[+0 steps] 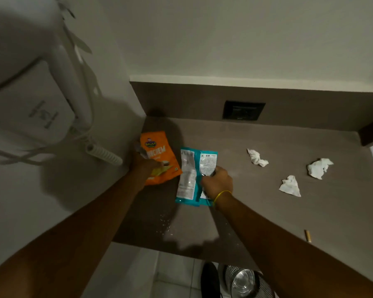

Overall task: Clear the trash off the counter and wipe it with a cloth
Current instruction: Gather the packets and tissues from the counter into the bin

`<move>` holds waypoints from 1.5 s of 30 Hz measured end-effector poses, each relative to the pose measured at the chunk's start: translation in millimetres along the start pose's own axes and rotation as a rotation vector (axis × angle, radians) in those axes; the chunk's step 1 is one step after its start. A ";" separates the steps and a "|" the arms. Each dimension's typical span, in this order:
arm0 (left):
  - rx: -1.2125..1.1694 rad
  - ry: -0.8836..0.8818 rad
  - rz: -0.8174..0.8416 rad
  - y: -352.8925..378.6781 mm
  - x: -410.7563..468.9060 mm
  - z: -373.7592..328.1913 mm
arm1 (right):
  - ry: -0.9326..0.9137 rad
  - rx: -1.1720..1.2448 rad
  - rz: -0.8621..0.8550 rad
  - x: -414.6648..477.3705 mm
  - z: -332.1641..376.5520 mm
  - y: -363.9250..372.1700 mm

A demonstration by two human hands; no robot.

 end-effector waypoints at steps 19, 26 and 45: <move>-0.035 0.006 0.674 146.9 -191.5 6.0 | 0.131 1.000 0.126 -79.2 -26.7 -146.2; 0.144 0.216 0.433 206.2 -224.6 67.6 | -0.045 0.758 -0.046 -149.7 -71.8 -230.9; 0.635 -0.182 0.335 390.0 -139.9 472.2 | 0.241 -0.296 0.056 -184.2 -490.6 -129.9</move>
Point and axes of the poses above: each hand's wrist, its own x-axis towards the middle knuckle, its own y-axis out of the palm, z = x × y, the point moved 5 cm from there along x, towards the middle knuckle, and after that the axes turned 12 degrees about -y, right-handed, at the moved point
